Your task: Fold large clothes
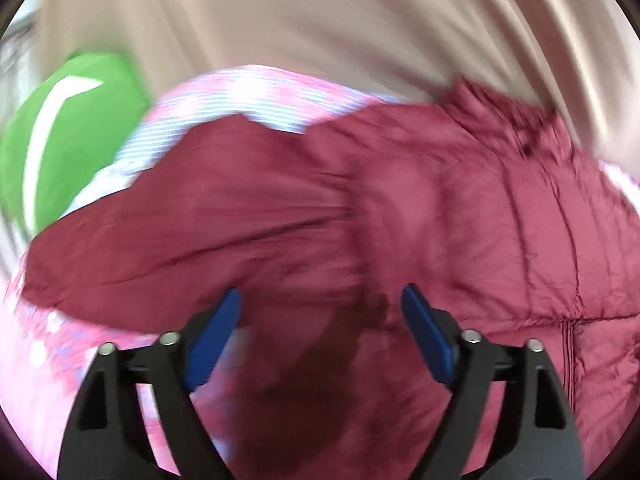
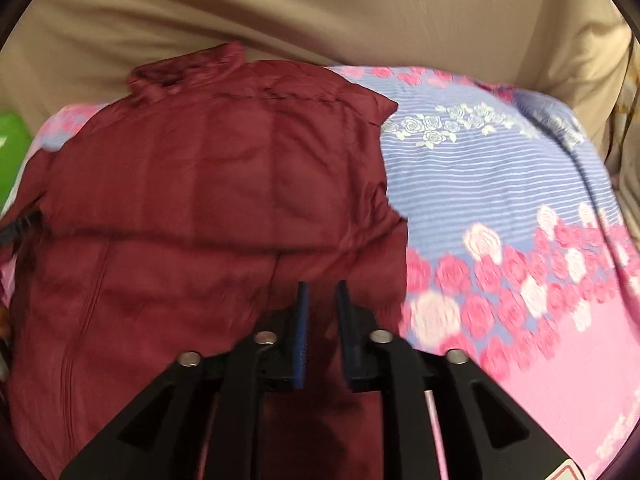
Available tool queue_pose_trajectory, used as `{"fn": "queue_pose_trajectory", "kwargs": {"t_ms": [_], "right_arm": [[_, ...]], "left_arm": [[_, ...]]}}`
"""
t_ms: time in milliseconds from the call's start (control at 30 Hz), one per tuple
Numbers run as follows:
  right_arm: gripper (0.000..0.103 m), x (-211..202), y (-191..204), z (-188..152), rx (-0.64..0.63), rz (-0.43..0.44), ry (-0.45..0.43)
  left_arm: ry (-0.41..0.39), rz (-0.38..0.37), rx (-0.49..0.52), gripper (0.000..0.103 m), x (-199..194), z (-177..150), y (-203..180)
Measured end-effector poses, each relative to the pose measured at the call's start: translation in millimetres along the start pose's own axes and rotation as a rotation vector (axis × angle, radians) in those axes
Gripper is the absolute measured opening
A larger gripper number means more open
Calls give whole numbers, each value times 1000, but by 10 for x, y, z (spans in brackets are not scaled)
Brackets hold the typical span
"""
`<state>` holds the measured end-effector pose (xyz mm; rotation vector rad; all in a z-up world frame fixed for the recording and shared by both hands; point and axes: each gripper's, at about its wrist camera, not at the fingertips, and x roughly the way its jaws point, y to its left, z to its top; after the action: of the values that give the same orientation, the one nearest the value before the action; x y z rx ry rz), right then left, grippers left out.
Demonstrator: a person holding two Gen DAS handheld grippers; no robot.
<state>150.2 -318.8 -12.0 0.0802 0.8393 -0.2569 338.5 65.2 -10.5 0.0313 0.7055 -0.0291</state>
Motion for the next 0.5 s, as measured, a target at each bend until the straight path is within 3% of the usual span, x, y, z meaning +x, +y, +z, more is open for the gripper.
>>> {"fn": "queue_pose_trajectory", "kwargs": {"t_ms": [100,267,367,433,500], "right_arm": [[33,-174,47,-273,-38,3,-7],[37,-465,112,-698,-51,21,6],[41,-557,174,-809,-69,8,10],[45,-632,212,-871,-76,-5,4],[47,-683,236,-917,-74,-9,3]], "left_arm": [[36,50,-151,91,-124,-27,900],[128,134,-485,91,2,-170,2434],[164,179,-658,90,140,-303,3168],[163,125,-777,88,214,-410,3503],[101,93,-860,86,198,-428,3674]]}}
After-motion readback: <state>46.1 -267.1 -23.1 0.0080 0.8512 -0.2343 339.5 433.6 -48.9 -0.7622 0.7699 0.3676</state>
